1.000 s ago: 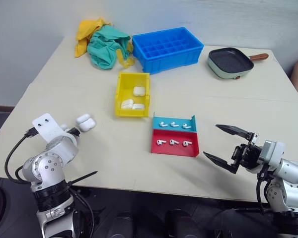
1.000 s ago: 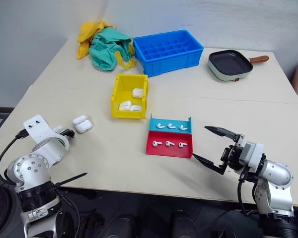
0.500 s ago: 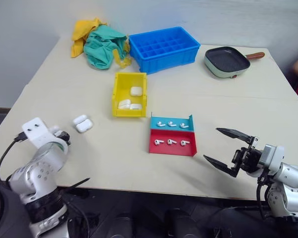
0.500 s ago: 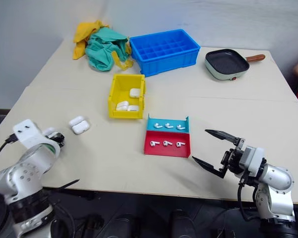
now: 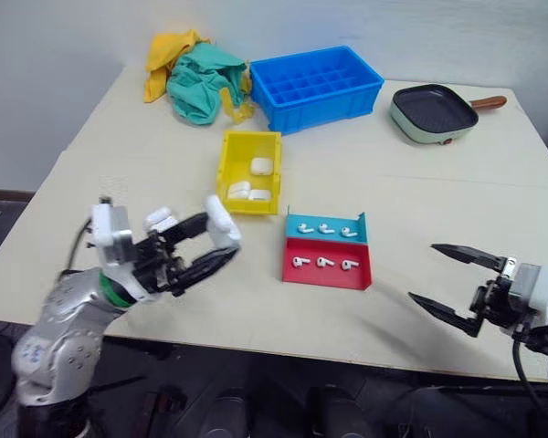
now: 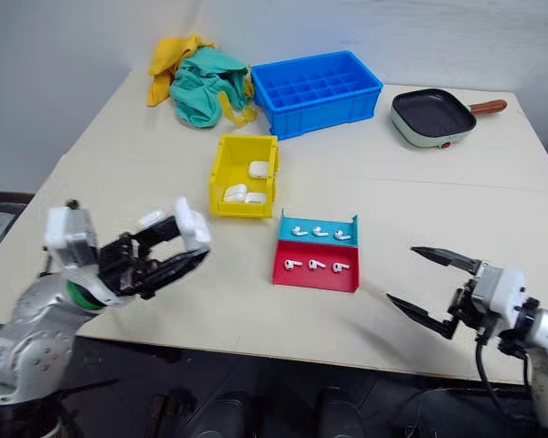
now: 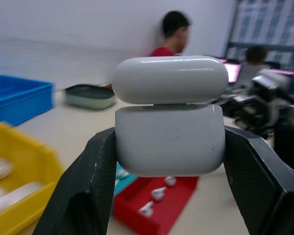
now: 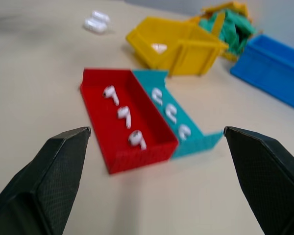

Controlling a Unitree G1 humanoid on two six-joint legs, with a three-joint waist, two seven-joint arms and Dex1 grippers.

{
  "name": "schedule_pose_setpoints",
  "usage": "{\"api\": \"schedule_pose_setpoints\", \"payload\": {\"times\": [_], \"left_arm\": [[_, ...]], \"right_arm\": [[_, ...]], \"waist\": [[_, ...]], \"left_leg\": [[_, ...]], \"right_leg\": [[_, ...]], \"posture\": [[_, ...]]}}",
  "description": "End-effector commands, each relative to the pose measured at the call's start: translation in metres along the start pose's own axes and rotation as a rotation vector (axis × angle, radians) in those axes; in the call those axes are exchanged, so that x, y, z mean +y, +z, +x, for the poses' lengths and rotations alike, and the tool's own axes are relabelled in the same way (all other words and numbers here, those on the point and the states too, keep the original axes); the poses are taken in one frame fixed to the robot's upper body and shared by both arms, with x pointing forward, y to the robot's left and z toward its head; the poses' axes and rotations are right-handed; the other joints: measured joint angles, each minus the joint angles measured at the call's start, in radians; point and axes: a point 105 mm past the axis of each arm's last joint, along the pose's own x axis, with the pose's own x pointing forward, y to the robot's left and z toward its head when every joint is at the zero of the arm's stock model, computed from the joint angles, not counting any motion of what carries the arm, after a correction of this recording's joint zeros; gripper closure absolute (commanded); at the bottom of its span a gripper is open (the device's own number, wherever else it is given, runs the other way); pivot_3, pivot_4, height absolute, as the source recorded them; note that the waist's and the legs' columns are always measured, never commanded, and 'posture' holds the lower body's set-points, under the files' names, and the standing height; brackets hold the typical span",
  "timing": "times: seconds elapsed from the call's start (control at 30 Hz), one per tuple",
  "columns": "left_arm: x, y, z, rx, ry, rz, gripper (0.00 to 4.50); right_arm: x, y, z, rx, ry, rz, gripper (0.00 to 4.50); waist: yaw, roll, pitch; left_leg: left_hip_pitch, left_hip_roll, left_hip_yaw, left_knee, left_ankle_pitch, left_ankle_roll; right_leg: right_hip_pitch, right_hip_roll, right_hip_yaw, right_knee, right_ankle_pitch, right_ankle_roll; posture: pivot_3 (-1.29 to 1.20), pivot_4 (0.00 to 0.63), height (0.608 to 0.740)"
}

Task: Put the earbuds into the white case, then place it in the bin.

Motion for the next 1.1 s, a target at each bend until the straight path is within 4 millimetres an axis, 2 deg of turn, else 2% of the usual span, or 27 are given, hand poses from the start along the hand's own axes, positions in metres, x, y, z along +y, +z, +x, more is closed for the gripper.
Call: {"api": "schedule_pose_setpoints", "payload": {"times": [0.03,0.13,0.23,0.27,0.37,0.43,0.53,0.6,0.8,0.9,1.07,1.1], "left_arm": [[-0.007,-0.019,0.015,-0.006,-0.148,0.056,1.72],[-0.010,-0.037,0.028,-0.048,-0.217,0.103,1.72],[-0.013,-0.045,0.030,-0.111,-0.252,0.140,1.72],[-0.013,-0.048,0.029,-0.114,-0.254,0.131,1.72],[-0.009,-0.043,0.024,-0.172,-0.237,0.116,1.72],[-0.006,-0.041,0.022,-0.183,-0.226,0.117,1.72],[-0.003,-0.039,0.017,-0.187,-0.205,0.116,1.72],[-0.004,-0.039,0.014,-0.188,-0.198,0.108,1.72],[-0.004,-0.042,0.009,-0.185,-0.161,0.089,1.72],[-0.004,-0.047,0.007,-0.164,-0.151,0.088,1.72],[-0.003,-0.050,0.006,-0.154,-0.133,0.093,1.72],[-0.003,-0.050,0.006,-0.153,-0.125,0.099,1.72]], "right_arm": [[-0.002,-0.009,-0.027,0.140,-0.074,0.000,0.00],[0.005,-0.037,-0.051,0.345,-0.116,0.075,0.00],[0.002,-0.037,-0.051,0.390,-0.161,0.127,0.00],[0.000,-0.029,-0.044,0.372,-0.146,0.117,0.00],[0.001,0.015,0.001,0.288,0.033,0.105,0.00],[0.002,0.032,0.022,0.293,0.097,0.145,0.00],[0.008,0.041,0.043,0.385,0.202,0.153,0.00],[0.008,0.039,0.056,0.466,0.247,0.105,0.00],[0.006,0.039,0.094,0.526,0.281,0.023,0.00],[0.007,0.039,0.109,0.545,0.295,-0.006,0.63],[0.003,0.038,0.123,0.579,0.302,-0.058,2.35],[0.003,0.036,0.125,0.593,0.313,-0.067,2.35]], "waist": [[0.000,0.000,0.000],[0.001,0.000,0.000],[-0.011,-0.001,0.000],[-0.017,-0.001,0.000],[-0.036,0.005,0.003],[-0.044,0.005,0.004],[-0.029,0.003,0.005],[-0.019,0.003,0.005],[-0.019,0.003,0.005],[-0.015,0.003,0.005],[-0.008,0.003,0.005],[-0.008,0.003,0.005]], "left_leg": [[0.000,0.000,0.000,0.000,0.000,0.001],[0.000,-0.001,0.002,0.000,-0.001,0.002],[-0.001,-0.001,0.003,0.001,-0.002,0.004],[-0.001,-0.001,0.003,0.001,-0.002,0.005],[0.000,0.000,0.004,0.003,-0.001,0.004],[0.001,0.001,0.004,0.003,0.001,0.005],[0.001,0.003,-0.001,0.003,0.003,0.001],[-0.003,0.003,-0.004,0.002,0.003,0.001],[-0.024,-0.004,-0.009,0.006,0.004,0.004],[-0.027,-0.005,-0.014,0.006,0.004,0.004],[-0.029,-0.006,-0.015,0.006,0.005,0.005],[-0.028,-0.007,-0.014,0.006,0.005,0.005]], "right_leg": [[0.000,0.000,0.000,0.000,0.000,0.000],[0.000,0.001,0.001,-0.001,0.001,0.001],[0.000,0.000,0.003,-0.002,0.002,0.003],[0.000,0.000,0.003,-0.002,0.002,0.004],[0.000,0.000,0.003,-0.001,0.002,0.004],[0.000,-0.001,0.003,0.000,0.003,0.005],[0.000,0.001,-0.002,0.001,0.003,0.003],[-0.002,0.001,-0.004,0.000,0.003,0.002],[-0.019,-0.007,-0.011,0.001,0.004,0.003],[-0.019,-0.007,-0.018,0.002,0.004,0.003],[-0.018,-0.006,-0.026,0.002,0.004,0.003],[-0.018,-0.006,-0.027,0.002,0.004,0.003]], "posture": [[0.00,0.150,0.740],[0.00,0.150,0.740],[0.00,0.150,0.740],[0.00,0.150,0.740],[0.00,0.150,0.740],[0.00,0.150,0.740],[0.00,0.150,0.740],[0.00,0.150,0.740],[0.00,0.150,0.740],[0.00,0.150,0.740],[0.00,0.150,0.740],[0.00,0.150,0.740]]}}
